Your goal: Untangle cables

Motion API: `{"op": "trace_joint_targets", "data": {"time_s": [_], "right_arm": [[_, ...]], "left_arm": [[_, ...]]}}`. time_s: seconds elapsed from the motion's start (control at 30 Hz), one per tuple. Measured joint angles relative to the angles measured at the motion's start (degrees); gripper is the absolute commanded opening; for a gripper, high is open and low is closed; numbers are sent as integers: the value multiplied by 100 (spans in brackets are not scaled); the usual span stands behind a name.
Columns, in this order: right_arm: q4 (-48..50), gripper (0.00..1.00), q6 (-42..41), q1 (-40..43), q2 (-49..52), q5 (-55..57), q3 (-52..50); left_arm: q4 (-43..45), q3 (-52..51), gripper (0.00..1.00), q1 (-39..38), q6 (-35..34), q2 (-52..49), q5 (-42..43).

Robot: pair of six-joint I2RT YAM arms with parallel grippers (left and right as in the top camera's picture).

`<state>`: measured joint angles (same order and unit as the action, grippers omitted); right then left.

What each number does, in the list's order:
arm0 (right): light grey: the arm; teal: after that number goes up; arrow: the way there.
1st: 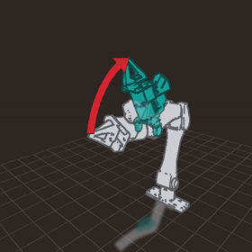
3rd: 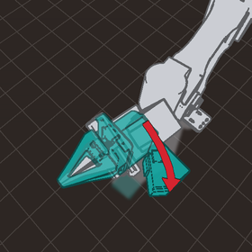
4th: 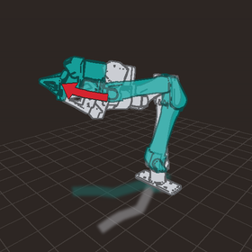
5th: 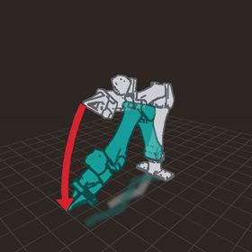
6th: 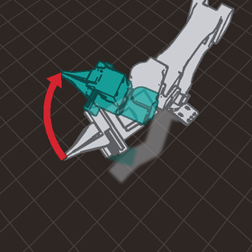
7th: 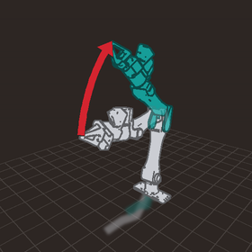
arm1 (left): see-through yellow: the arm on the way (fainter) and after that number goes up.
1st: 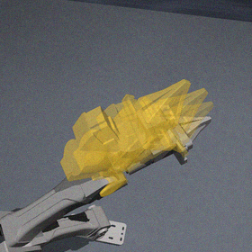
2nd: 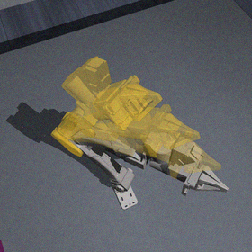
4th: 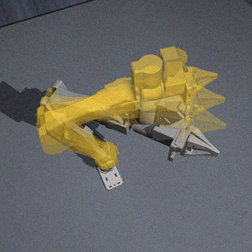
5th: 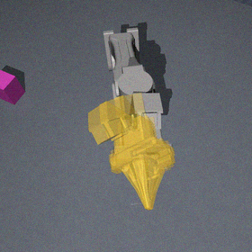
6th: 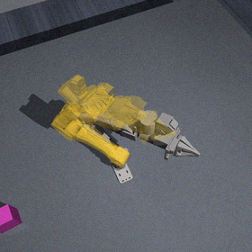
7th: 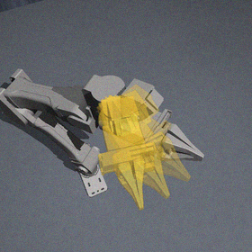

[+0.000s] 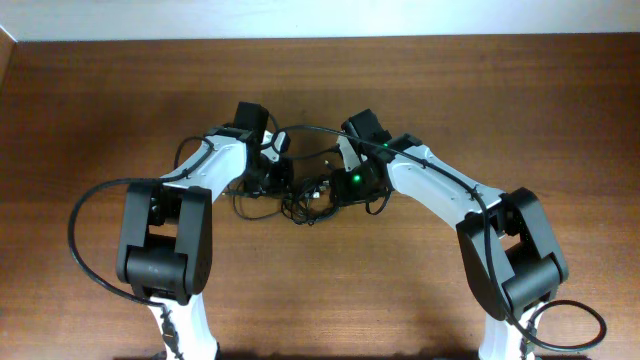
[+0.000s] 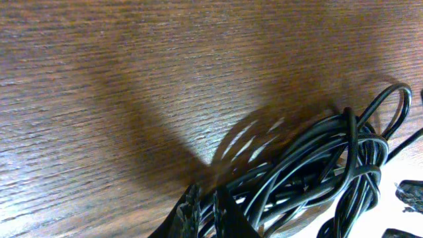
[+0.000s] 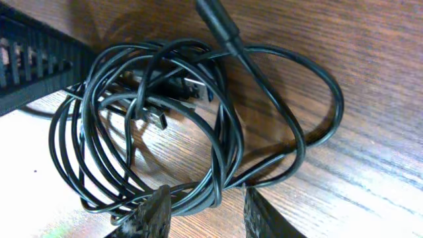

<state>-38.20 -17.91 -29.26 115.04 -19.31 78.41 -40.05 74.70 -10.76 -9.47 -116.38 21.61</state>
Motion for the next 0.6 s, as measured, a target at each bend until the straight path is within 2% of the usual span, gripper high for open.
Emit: {"op": "trace_joint_targets", "data": {"time_s": [0.07, 0.1, 0.17, 0.23, 0.27, 0.3, 0.33, 0.4, 0.6], "right_arm": [[-101, 36, -293, 0, 0, -24, 0], [-122, 36, -404, 0, 0, -103, 0], [-155, 27, -553, 0, 0, -470, 0], [-221, 24, -667, 0, 0, -719, -2], [-229, 22, -739, 0, 0, -787, -2], [-225, 18, -852, 2, 0, -804, -2], [-227, 13, -1049, 17, 0, -796, -2], [-227, 4, -1506, 46, 0, -597, -4], [31, 4, -2732, 76, 4, 170, -321]], "left_arm": [[-68, 20, 0, 0, -2, 0, 0], [-146, 46, 0, 0, -15, -2, 0], [-570, 216, 0, 0, 4, -48, 2], [-1095, 496, 0, -2, 92, -79, 4], [-1366, 737, 7, -7, 166, -98, 4], [-1530, 935, 19, -9, 229, -101, 7], [-1633, 1161, 27, -11, 354, -101, 13], [-1657, 1311, 32, -11, 527, -101, 22], [-1722, 1318, 45, -33, 706, -109, -4]]}}
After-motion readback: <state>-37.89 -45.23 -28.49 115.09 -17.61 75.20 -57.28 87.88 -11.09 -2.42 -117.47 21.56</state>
